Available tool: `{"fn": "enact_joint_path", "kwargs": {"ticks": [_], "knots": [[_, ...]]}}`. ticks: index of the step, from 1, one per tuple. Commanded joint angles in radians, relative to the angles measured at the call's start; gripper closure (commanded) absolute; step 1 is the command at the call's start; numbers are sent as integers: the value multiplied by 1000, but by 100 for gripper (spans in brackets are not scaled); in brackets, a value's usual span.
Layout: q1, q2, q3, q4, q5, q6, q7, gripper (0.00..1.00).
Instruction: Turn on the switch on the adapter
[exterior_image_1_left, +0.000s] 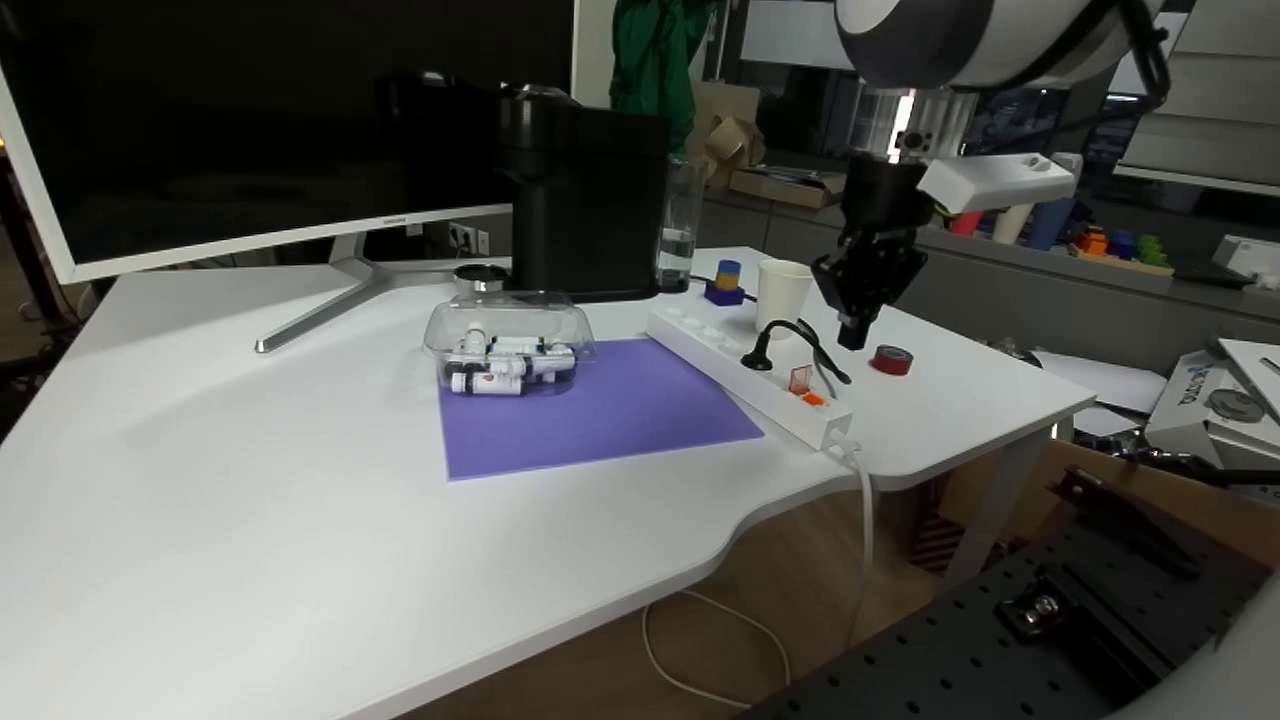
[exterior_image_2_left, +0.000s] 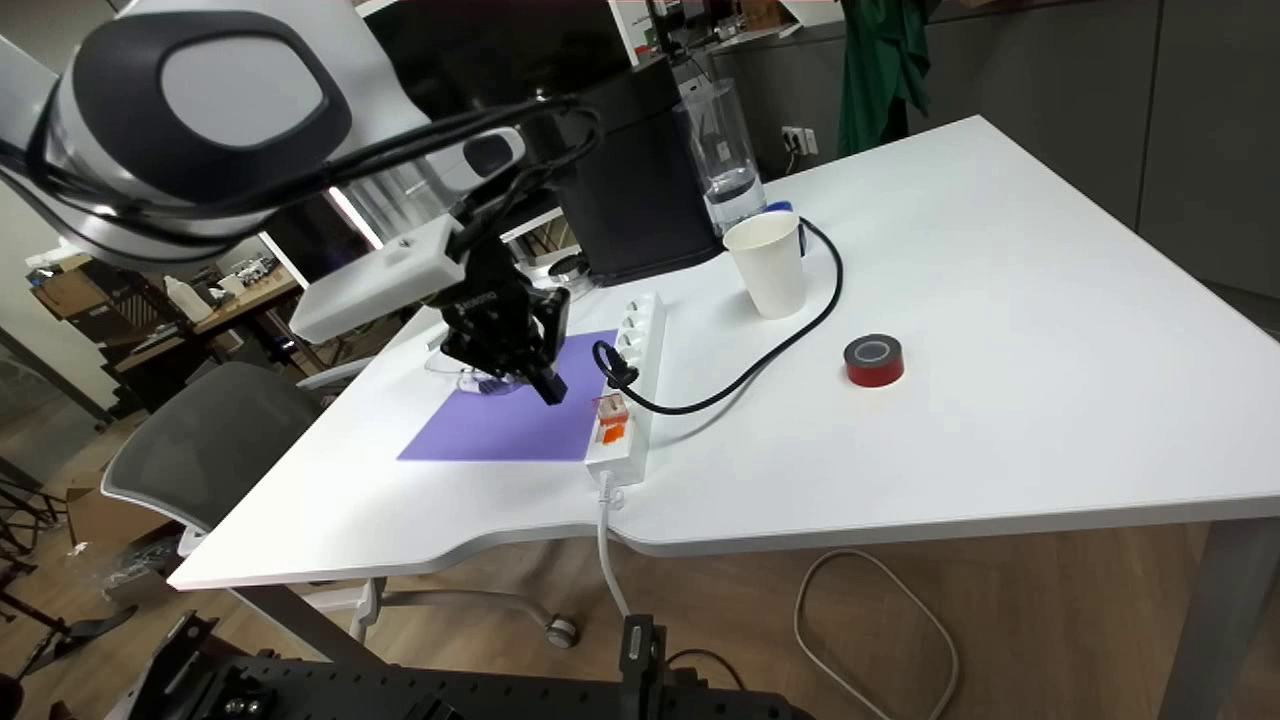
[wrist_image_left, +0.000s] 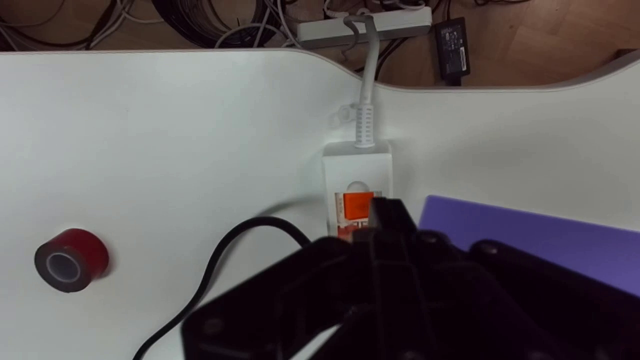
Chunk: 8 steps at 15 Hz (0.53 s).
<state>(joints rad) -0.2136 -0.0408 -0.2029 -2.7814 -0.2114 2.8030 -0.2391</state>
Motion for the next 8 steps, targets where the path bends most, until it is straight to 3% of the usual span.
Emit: {"fn": "enact_joint_path", "kwargs": {"ticks": [1,2,8], "knots": [[1,71,-1,38,4,13,31,100],[2,36,-2,10,2,9,3,99],[-3,94,-4,46,22,18,-43,100]]}}
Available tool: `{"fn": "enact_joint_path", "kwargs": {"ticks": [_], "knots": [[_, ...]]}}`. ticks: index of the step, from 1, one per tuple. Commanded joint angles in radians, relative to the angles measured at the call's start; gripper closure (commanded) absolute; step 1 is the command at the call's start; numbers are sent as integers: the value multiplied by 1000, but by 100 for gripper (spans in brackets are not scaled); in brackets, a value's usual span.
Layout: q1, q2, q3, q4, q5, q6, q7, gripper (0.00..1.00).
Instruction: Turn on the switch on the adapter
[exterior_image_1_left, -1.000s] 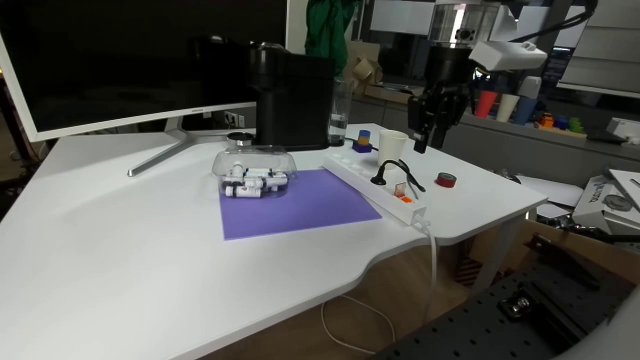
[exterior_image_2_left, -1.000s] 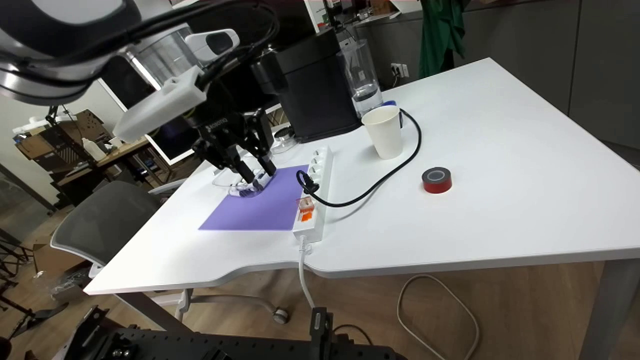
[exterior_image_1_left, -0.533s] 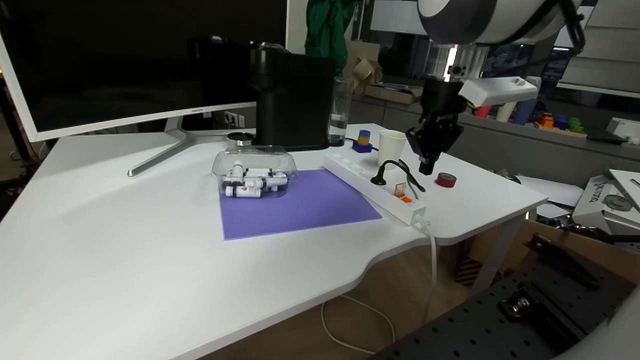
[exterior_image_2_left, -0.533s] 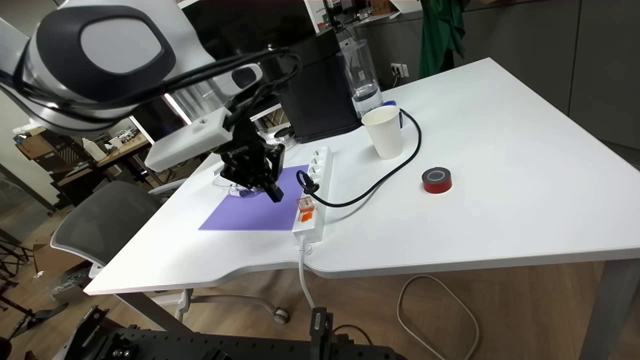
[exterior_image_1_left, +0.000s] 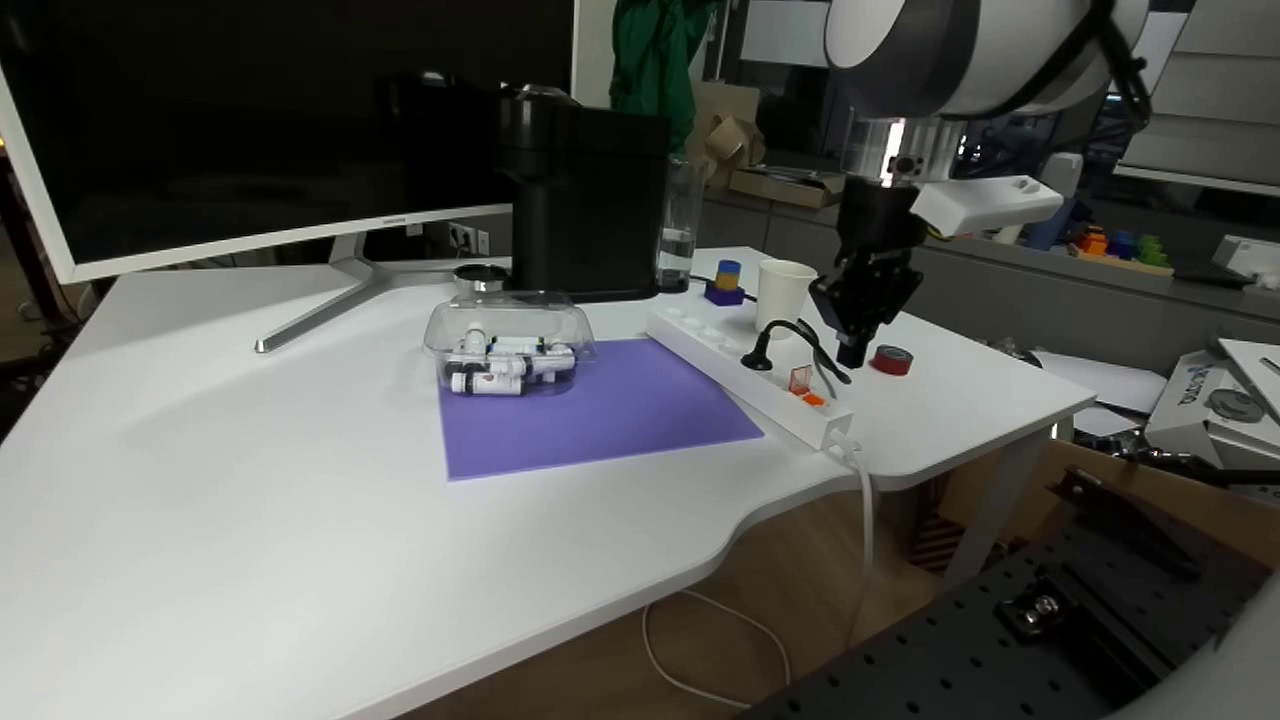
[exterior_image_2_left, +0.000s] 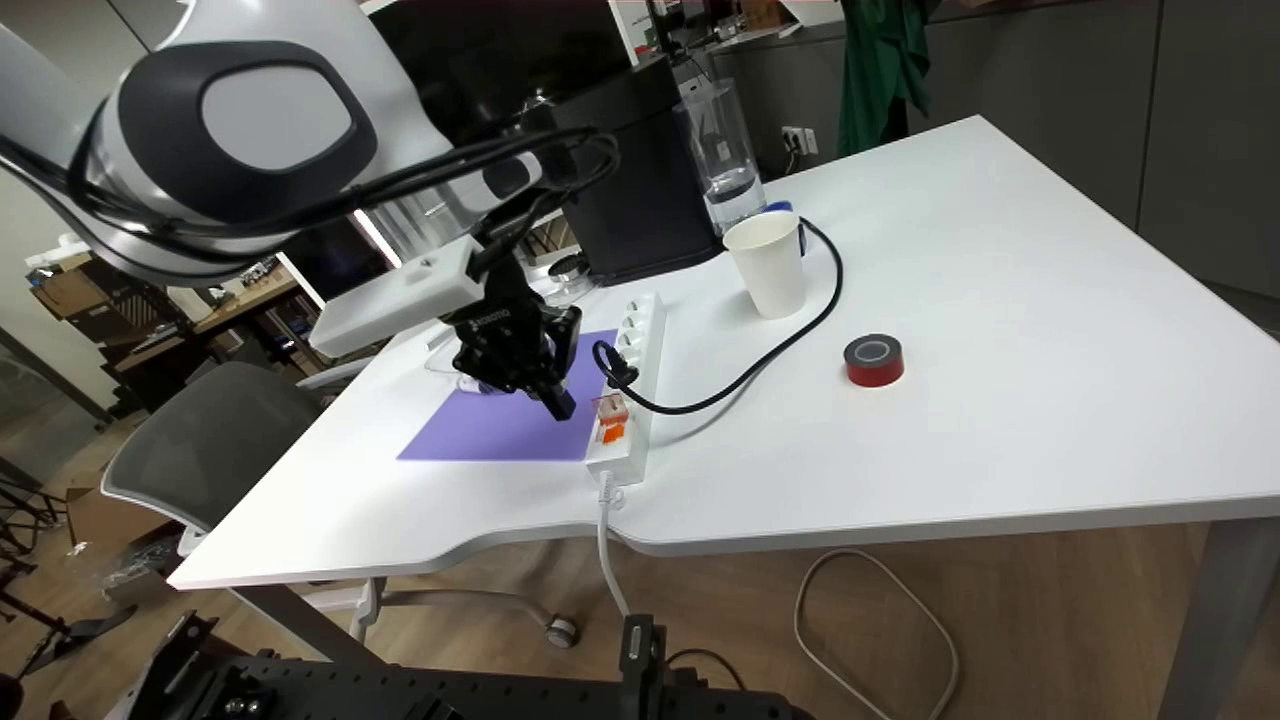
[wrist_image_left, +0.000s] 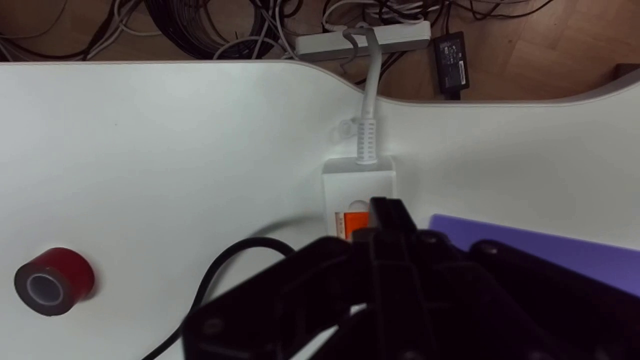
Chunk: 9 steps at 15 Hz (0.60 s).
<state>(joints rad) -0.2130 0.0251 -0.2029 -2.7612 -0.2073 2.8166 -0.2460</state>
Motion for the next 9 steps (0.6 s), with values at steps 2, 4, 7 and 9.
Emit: {"fn": "enact_joint_path", "kwargs": {"ticks": [2,4,7,9], "knots": [[-4,47,10,27,127,20,-147,100],[-9,68,28,36,226,30,-245,100],[-23,105,64,62,319,48,-349,100],[-21,135,70,85,340,64,-392,100]]}}
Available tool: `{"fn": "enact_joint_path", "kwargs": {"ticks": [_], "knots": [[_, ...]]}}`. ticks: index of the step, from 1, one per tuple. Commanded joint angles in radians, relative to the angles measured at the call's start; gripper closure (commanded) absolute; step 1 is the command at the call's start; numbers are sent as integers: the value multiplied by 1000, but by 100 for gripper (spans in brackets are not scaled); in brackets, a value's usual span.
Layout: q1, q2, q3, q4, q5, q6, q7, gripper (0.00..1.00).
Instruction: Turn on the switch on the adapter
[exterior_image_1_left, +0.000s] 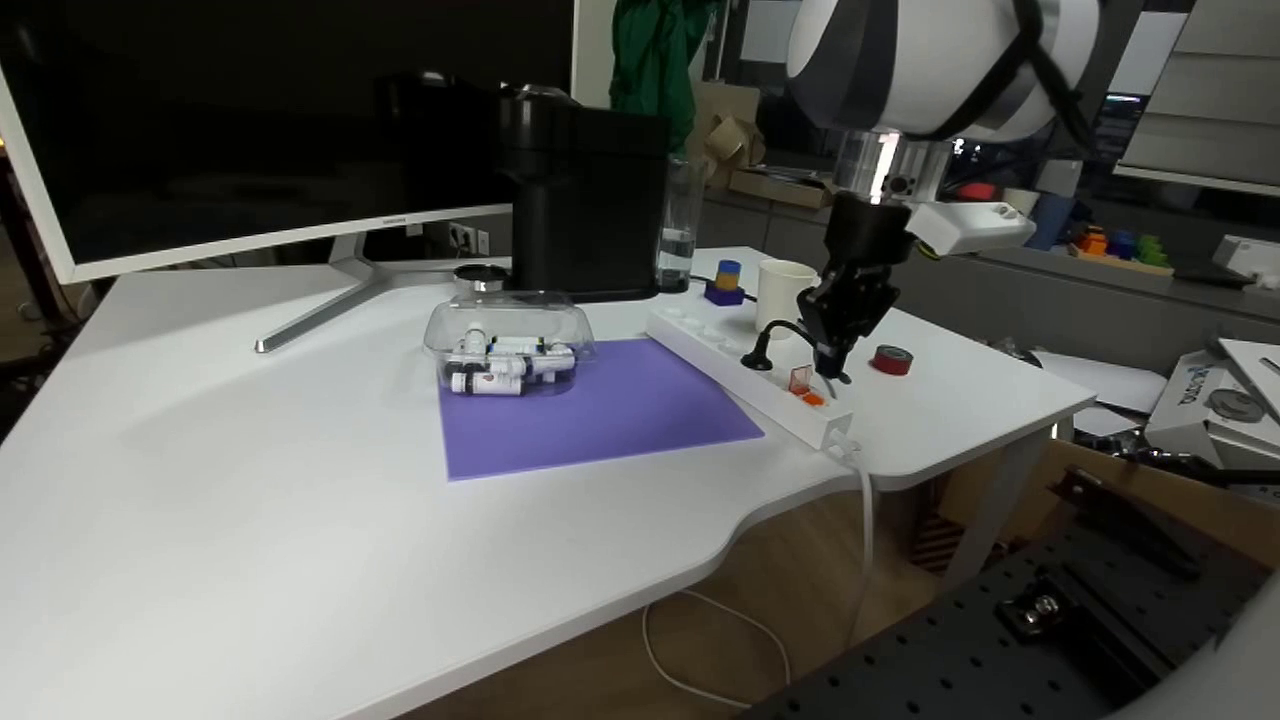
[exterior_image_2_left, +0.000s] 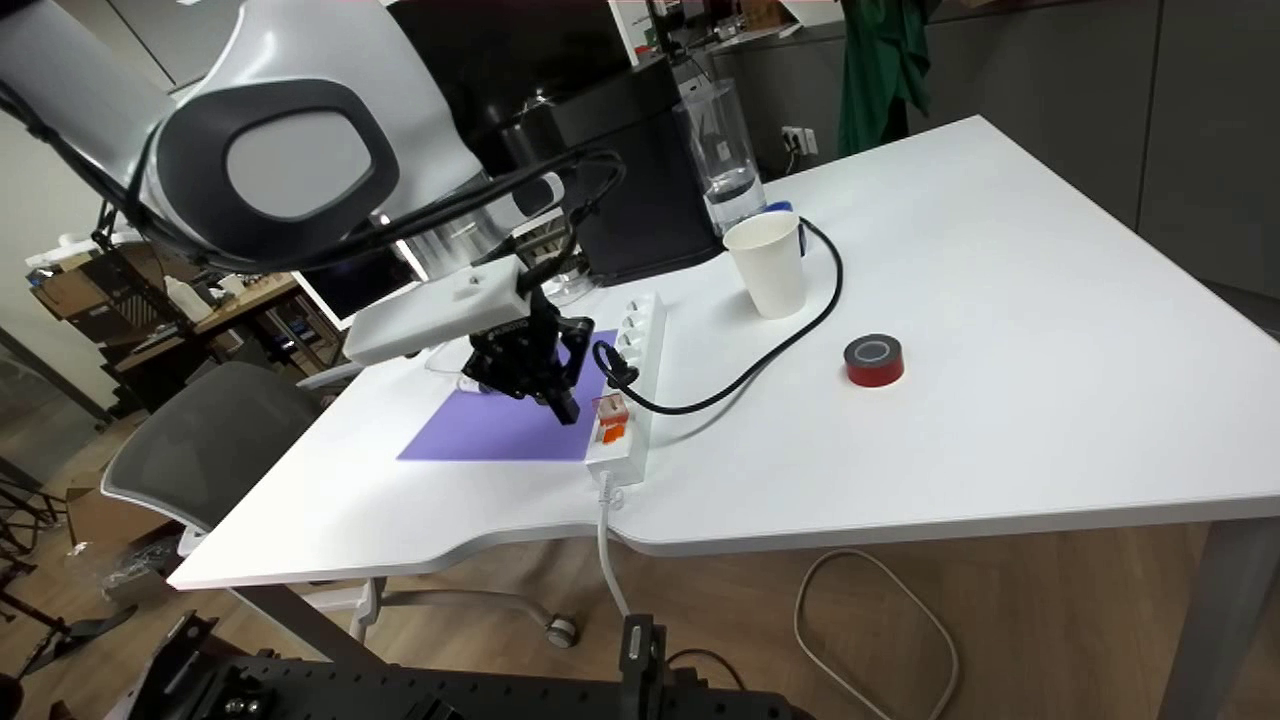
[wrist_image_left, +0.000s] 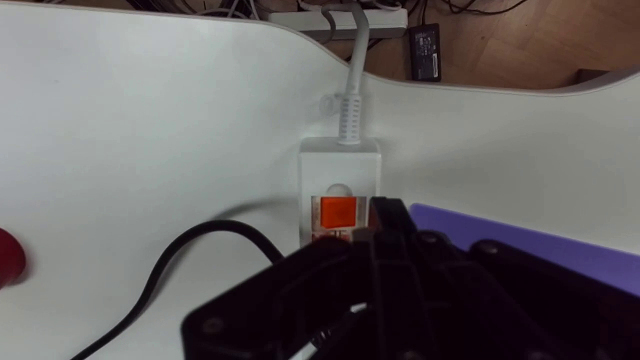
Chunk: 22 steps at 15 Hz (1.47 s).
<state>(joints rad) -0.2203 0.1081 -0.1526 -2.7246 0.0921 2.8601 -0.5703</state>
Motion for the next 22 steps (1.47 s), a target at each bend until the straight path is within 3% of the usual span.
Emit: {"fn": "enact_joint_path", "kwargs": {"ticks": [1,4,5,11,22], "knots": [[-14,68,21,61,34,29,-74,100],[-14,113,11,94,11,45,-78,100],[-45,124,37,104,-10,39,-66,100],[-81,178,51,141,-57,41,-47,100],[-93,204,58,147,-105,42,-27,100]]}}
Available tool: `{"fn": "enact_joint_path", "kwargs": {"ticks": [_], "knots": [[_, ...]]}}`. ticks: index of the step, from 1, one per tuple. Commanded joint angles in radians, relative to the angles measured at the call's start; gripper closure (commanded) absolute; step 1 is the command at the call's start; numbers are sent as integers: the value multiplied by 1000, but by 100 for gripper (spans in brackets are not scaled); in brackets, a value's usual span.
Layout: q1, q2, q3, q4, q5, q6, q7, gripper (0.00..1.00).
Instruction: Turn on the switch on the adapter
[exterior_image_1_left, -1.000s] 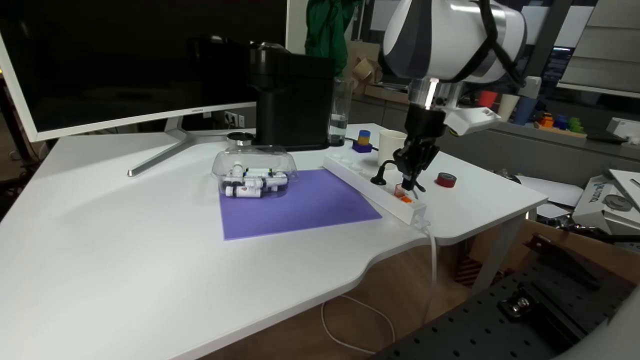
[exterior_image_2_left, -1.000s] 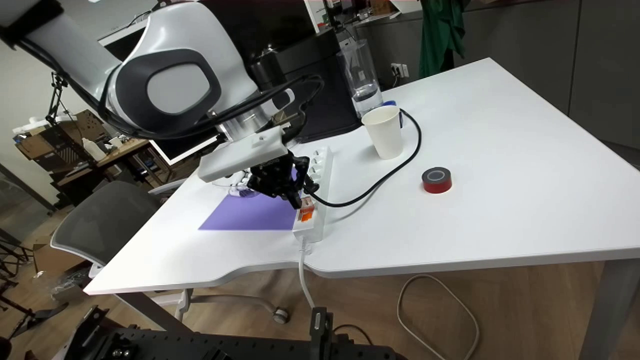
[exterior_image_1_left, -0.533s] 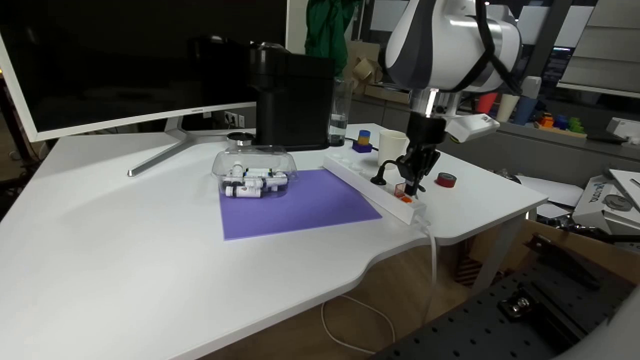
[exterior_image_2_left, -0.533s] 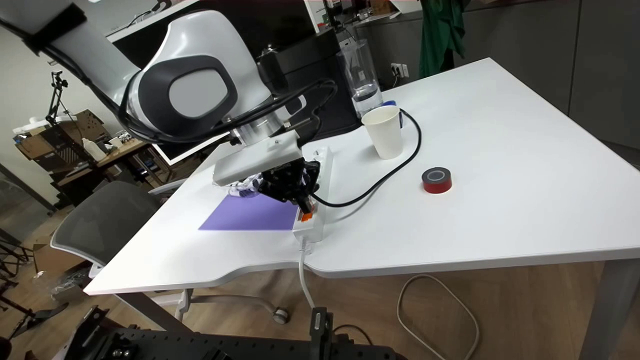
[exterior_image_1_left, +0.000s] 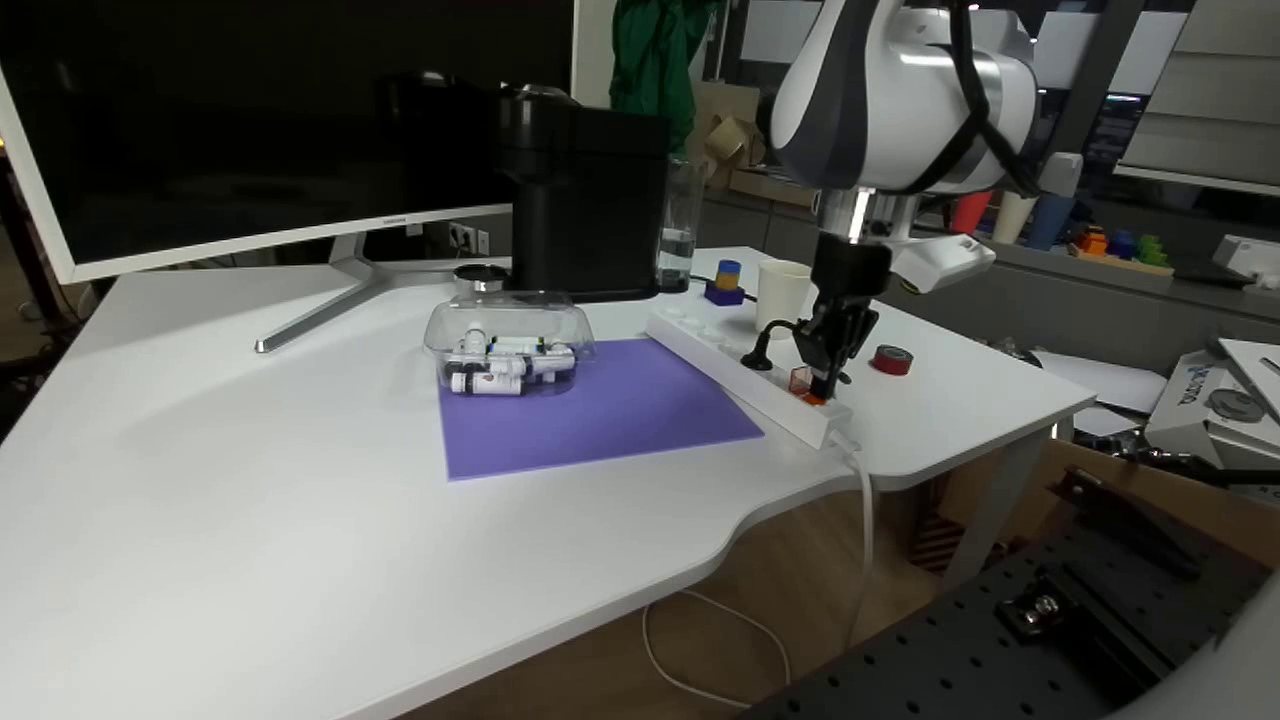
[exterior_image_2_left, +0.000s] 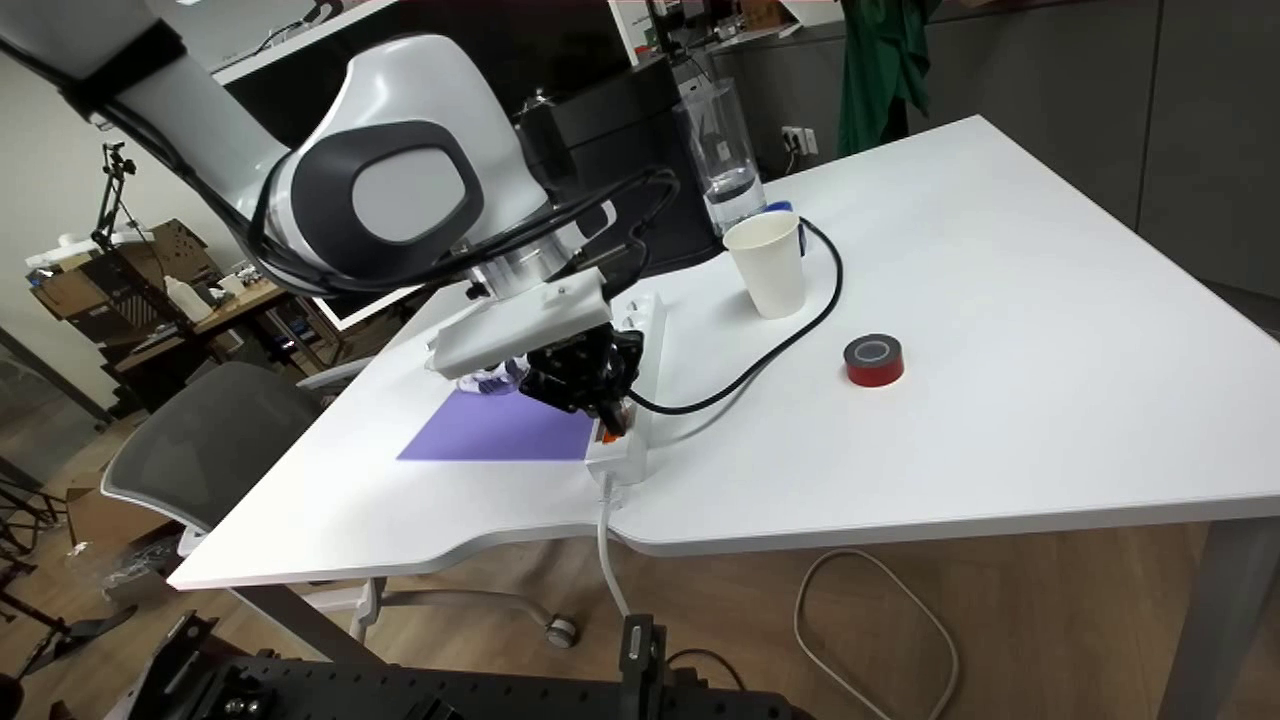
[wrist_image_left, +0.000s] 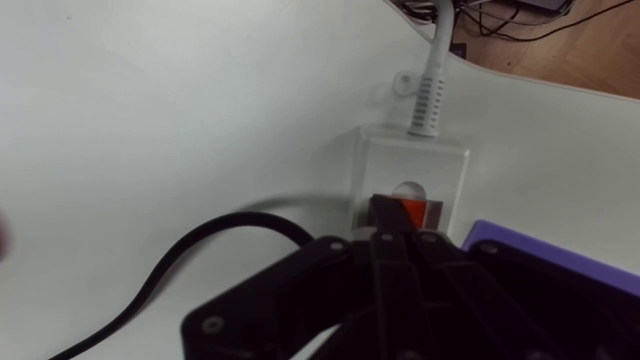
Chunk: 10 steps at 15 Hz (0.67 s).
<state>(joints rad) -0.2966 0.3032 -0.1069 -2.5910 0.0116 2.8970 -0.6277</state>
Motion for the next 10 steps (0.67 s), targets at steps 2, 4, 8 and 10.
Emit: {"fn": "enact_joint_path", "kwargs": {"ticks": [2,4,8,10], "knots": [[-20,9,18,13,-22,9,29,100],[-32,9,37,10,-6,18,21,100],[-19,29,24,12,-27,33,51,100],[-12,43,12,16,-39,35,72,100]]}}
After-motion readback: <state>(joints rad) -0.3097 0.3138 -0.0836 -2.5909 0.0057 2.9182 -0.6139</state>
